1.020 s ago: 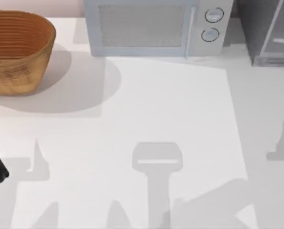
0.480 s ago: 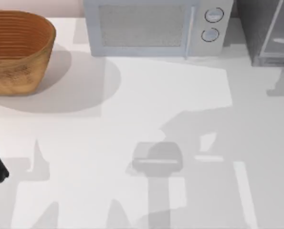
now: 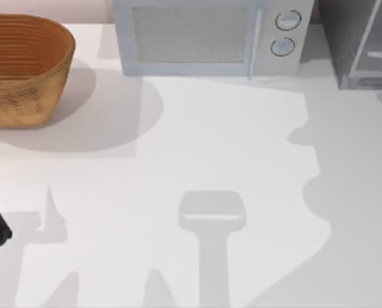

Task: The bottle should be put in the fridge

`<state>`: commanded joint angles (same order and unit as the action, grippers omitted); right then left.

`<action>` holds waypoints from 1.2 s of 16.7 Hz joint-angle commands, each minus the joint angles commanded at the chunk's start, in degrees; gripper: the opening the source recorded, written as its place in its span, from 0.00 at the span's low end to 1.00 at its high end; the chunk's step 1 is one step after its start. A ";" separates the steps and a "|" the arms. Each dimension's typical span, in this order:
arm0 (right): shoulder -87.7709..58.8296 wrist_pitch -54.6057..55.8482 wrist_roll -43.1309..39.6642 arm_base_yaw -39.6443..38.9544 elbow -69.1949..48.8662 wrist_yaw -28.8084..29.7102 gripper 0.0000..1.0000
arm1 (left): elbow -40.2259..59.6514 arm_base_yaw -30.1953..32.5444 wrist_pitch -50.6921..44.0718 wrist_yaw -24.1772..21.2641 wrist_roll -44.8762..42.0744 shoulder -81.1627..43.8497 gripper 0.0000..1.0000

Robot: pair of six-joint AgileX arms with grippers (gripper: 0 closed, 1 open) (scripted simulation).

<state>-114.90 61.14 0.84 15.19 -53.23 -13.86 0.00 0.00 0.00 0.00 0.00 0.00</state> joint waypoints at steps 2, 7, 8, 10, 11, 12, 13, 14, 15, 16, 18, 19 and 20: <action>-4.22 2.51 0.00 0.60 -2.19 -0.57 0.01 | 0.00 0.00 0.00 0.00 0.00 0.00 1.00; -5.98 3.56 0.00 0.85 -3.11 -0.80 0.01 | 0.00 0.00 0.00 0.00 0.00 0.00 1.00; -5.95 3.40 0.09 0.54 -2.79 -0.76 0.01 | 0.00 0.00 0.00 0.00 0.00 0.00 1.00; -6.81 2.71 0.09 0.36 -3.66 -0.63 0.01 | 0.00 0.00 0.00 0.00 0.00 0.00 1.00; -7.97 1.75 0.08 0.18 -4.96 -0.43 0.01 | 0.00 0.00 0.00 0.00 0.00 0.00 1.00; -9.36 0.63 0.07 -0.03 -6.82 -0.19 0.01 | 0.00 0.00 0.00 0.00 0.00 0.00 1.00; -10.79 -0.47 0.05 -0.24 -9.27 0.08 0.01 | 0.00 0.00 0.00 0.00 0.00 0.00 1.00; -12.12 -1.52 0.04 -0.46 -12.27 0.33 0.01 | 0.00 0.00 0.00 0.00 0.00 0.00 1.00; -13.34 -2.54 0.03 -0.67 -15.65 0.56 0.01 | 0.00 0.00 0.00 0.00 0.00 0.00 1.00; -14.53 -3.60 0.02 -0.87 -19.15 0.77 0.01 | 0.00 0.00 0.00 0.00 0.00 0.00 1.00; -16.97 -6.05 0.00 -1.31 -25.52 1.22 0.01 | 0.00 0.00 0.00 0.00 0.00 0.00 1.00; -18.26 -7.41 -0.01 -1.57 -28.00 1.50 0.01 | 0.00 0.00 0.00 0.00 0.00 0.00 1.00; -19.51 -8.70 -0.03 -1.85 -29.87 1.79 0.01 | 0.00 0.00 0.00 0.00 0.00 0.00 1.00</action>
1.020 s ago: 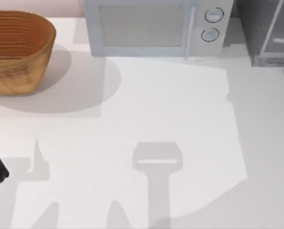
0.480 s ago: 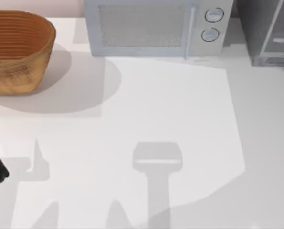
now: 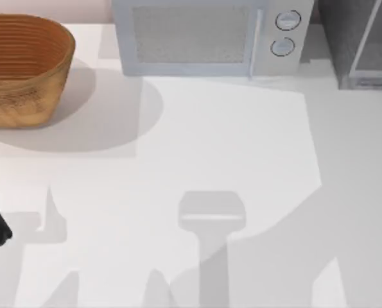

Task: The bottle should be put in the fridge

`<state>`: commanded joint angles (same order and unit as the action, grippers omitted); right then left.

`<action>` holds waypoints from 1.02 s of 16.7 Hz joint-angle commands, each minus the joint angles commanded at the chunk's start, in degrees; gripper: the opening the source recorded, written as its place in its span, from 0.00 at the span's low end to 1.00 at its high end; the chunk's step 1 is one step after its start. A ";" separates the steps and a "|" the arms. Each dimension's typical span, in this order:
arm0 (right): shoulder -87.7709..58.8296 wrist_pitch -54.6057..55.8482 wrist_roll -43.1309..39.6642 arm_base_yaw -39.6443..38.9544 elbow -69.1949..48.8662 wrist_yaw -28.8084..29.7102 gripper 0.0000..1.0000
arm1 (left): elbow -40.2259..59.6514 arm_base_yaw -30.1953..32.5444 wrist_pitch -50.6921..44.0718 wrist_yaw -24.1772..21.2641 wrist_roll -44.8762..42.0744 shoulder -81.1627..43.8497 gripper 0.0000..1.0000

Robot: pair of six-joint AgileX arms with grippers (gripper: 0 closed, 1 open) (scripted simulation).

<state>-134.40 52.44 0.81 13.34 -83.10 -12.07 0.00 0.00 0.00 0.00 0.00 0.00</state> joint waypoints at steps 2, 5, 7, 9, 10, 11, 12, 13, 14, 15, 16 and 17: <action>-1.62 -1.71 -0.02 -0.42 -1.91 0.44 0.01 | 0.00 0.00 0.00 0.00 0.00 0.00 1.00; -1.70 -1.80 -0.02 -0.44 -2.00 0.47 0.01 | 0.00 0.00 0.00 0.00 0.00 0.00 1.00; -1.70 -1.80 -0.02 -0.44 -2.00 0.47 0.08 | 0.00 0.00 0.00 0.00 0.00 0.00 1.00; -1.70 -1.80 -0.02 -0.44 -2.00 0.47 0.23 | 0.00 0.00 0.00 0.00 0.00 0.00 1.00; -1.70 -1.80 -0.02 -0.44 -2.00 0.47 0.31 | 0.00 0.00 0.00 0.00 0.00 0.00 1.00; -1.70 -1.80 -0.02 -0.44 -2.00 0.47 0.38 | 0.00 0.00 0.00 0.00 0.00 0.00 1.00; -1.70 -1.80 -0.02 -0.44 -2.00 0.47 0.46 | 0.00 0.00 0.00 0.00 0.00 0.00 1.00; -1.70 -1.80 -0.02 -0.44 -2.00 0.47 0.53 | 0.00 0.00 0.00 0.00 0.00 0.00 1.00; -1.70 -1.80 -0.02 -0.44 -2.00 0.47 0.61 | 0.00 0.00 0.00 0.00 0.00 0.00 1.00; -1.70 -1.80 -0.02 -0.44 -2.00 0.47 0.68 | 0.00 0.00 0.00 0.00 0.00 0.00 1.00; -1.70 -1.80 -0.02 -0.44 -2.00 0.47 0.76 | 0.00 0.00 0.00 0.00 0.00 0.00 1.00; -1.70 -1.80 -0.02 -0.44 -2.00 0.47 0.83 | 0.00 0.00 0.00 0.00 0.00 0.00 1.00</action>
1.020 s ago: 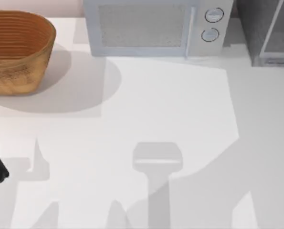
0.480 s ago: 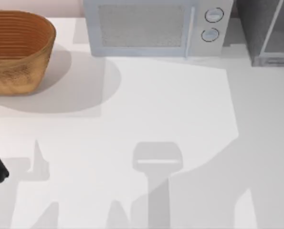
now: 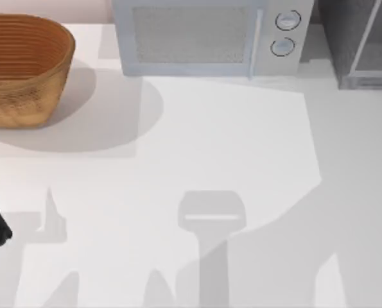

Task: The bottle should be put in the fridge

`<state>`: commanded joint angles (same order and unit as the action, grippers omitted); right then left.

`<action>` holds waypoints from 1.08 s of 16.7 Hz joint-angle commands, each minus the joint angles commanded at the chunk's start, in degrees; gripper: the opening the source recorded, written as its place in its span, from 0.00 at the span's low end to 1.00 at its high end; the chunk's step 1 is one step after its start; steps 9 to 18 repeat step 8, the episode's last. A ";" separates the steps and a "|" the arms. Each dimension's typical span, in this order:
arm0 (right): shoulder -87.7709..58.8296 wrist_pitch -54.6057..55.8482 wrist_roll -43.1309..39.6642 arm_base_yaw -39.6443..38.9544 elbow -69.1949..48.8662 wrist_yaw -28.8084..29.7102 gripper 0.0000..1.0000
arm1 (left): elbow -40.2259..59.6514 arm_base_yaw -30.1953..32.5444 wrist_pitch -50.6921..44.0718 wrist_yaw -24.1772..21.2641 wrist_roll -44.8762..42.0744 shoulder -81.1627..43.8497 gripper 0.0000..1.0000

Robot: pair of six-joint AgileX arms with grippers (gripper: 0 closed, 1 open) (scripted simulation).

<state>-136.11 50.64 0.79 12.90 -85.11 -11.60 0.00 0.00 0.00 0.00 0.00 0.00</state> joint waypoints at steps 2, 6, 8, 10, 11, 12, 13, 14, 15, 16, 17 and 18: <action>0.00 0.00 0.00 0.00 0.00 0.00 0.98 | 0.00 0.00 0.00 0.00 0.00 0.00 1.00; 0.00 0.00 0.00 0.00 0.00 0.00 1.00 | 0.00 0.00 0.00 0.00 0.00 0.00 1.00; 0.00 0.00 0.00 0.00 0.00 0.00 1.00 | 0.00 0.00 0.00 0.00 0.00 0.00 1.00; 0.00 0.00 0.00 0.00 0.00 0.00 1.00 | 0.00 0.00 0.00 0.00 0.00 0.00 1.00; 0.00 0.00 0.00 0.00 0.00 0.00 1.00 | 0.00 0.00 0.00 0.00 0.00 0.00 1.00; 0.00 0.00 0.00 0.00 0.00 0.00 1.00 | 0.00 0.00 0.00 0.00 0.00 0.00 1.00; 0.00 0.00 0.00 0.00 0.00 0.00 1.00 | 0.00 0.00 0.00 0.00 0.00 0.00 1.00; 0.00 0.00 0.00 0.00 0.00 0.00 1.00 | 0.00 0.00 0.00 0.00 0.00 0.00 1.00; 0.00 0.00 0.00 0.00 0.00 0.00 1.00 | 0.00 0.00 0.00 0.00 0.00 0.00 1.00; 0.00 0.00 0.00 0.00 0.00 0.00 1.00 | 0.00 0.00 0.00 0.00 0.00 0.00 1.00; 0.00 0.00 0.00 0.00 0.00 0.00 1.00 | 0.00 0.00 0.00 0.00 0.00 0.00 1.00; 0.00 0.00 0.00 0.00 0.00 0.00 1.00 | 0.00 0.00 0.00 0.00 0.00 0.00 1.00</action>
